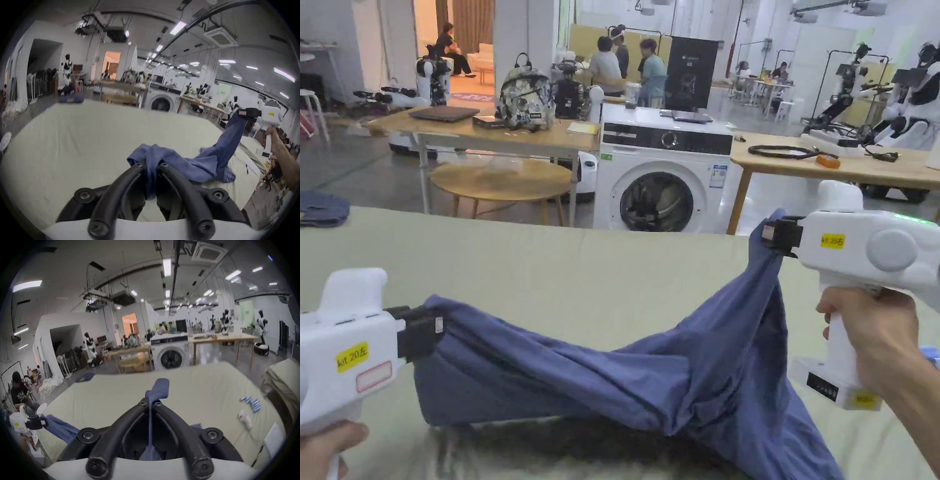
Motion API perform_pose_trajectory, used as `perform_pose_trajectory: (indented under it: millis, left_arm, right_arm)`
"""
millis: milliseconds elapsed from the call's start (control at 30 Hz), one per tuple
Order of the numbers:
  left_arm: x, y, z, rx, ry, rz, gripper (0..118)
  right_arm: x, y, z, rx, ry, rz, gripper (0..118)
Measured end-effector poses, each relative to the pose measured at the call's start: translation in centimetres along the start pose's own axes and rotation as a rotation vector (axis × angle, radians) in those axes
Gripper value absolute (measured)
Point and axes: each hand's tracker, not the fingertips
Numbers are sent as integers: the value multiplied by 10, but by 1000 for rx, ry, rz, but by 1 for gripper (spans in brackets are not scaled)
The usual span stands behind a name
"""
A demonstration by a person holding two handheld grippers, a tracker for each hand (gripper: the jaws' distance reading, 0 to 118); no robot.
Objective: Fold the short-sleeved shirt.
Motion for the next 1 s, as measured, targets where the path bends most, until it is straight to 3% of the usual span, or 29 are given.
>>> perform_pose_trajectory:
  millis: [233, 367, 433, 733, 833, 1000]
  left_arm:
    - [25, 111, 27, 133, 2, -33, 5]
    - [32, 155, 42, 183, 16, -30, 5]
    - [37, 175, 52, 221, 24, -44, 5]
    - [31, 247, 59, 258, 101, -10, 5]
    - [35, 265, 53, 241, 201, -71, 5]
    - [34, 287, 40, 211, 218, -139, 5]
  right_arm:
    - [17, 87, 81, 141, -68, 34, 0]
    - [25, 124, 114, 188, -96, -5, 0]
    - [20, 139, 126, 207, -131, 34, 0]
    - [17, 195, 133, 267, -175, 14, 0]
    - [8, 209, 125, 276, -208, 37, 0]
    - [-2, 233, 108, 292, -229, 44, 0]
